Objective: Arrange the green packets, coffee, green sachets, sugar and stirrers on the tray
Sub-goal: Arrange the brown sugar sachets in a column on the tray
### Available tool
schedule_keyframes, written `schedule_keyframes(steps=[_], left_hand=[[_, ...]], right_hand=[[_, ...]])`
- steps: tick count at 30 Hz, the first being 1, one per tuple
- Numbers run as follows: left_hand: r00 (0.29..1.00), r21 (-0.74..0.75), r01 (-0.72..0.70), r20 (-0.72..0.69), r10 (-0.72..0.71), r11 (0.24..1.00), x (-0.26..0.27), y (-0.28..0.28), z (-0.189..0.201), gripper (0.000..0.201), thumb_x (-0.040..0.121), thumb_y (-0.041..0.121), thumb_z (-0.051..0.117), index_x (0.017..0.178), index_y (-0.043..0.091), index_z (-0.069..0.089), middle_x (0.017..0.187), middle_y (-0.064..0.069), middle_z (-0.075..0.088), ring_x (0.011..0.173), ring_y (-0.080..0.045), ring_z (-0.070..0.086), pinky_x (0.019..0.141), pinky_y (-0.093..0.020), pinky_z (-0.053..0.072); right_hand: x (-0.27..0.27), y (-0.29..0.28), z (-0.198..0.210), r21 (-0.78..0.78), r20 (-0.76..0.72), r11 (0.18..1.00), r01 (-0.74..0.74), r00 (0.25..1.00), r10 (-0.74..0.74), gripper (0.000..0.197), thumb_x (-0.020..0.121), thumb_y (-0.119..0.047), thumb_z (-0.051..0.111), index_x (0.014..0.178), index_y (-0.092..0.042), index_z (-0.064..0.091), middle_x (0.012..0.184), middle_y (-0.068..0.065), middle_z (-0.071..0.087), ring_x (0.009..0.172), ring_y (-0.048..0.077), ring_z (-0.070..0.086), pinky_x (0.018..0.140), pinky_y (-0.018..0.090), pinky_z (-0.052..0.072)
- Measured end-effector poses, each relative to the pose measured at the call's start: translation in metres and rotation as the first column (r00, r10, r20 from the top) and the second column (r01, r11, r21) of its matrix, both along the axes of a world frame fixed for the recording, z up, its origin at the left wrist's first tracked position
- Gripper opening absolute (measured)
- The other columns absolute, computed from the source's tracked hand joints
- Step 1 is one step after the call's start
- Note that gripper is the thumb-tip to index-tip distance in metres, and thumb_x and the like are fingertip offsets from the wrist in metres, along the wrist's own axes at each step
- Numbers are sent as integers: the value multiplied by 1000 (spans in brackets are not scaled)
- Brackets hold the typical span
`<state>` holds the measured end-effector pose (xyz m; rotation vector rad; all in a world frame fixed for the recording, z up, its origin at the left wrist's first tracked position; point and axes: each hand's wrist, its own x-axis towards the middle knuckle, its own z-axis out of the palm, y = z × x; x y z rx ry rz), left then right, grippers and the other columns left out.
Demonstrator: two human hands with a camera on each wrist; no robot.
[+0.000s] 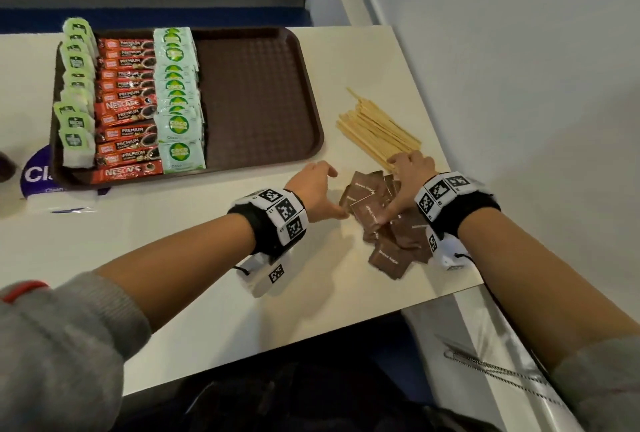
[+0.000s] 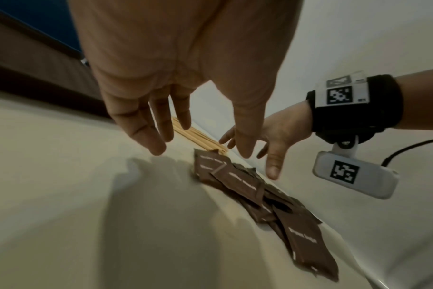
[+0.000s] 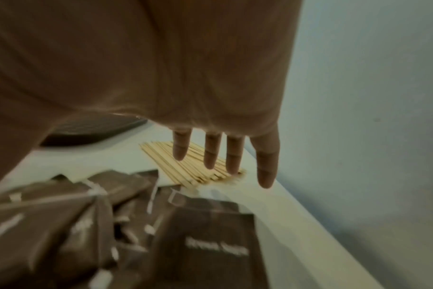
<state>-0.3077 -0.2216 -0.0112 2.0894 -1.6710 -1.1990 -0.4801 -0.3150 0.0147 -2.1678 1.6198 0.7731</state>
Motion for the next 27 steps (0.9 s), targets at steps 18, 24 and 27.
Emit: schedule_keyframes(steps=[18, 24, 27], left_hand=[[992, 72, -128, 30, 126, 989, -55, -23, -19, 88, 66, 40, 83, 136, 13, 36, 131, -10, 44, 117, -25, 50, 93, -33, 42], [990, 59, -139, 29, 137, 989, -47, -19, -17, 80, 66, 40, 83, 126, 10, 41, 125, -7, 40, 107, -23, 53, 87, -32, 47], [990, 12, -134, -52, 135, 991, -43, -17, -18, 70, 66, 33, 84, 119, 14, 42, 117, -6, 47, 101, -22, 55, 82, -32, 47]], right_hand=[[-24, 24, -33, 59, 238, 992, 107, 964, -118, 117, 40, -31, 95, 134, -13, 28, 131, 14, 28, 120, 37, 43, 100, 49, 43], [-16, 23, -33, 113, 367, 991, 66, 924, -103, 95, 47, -21, 93, 124, -14, 38, 128, 11, 33, 110, 30, 52, 95, 41, 48], [-12, 20, -34, 93, 434, 995, 44, 897, -80, 82, 52, -18, 91, 118, -13, 43, 121, 10, 38, 102, 28, 54, 87, 36, 49]])
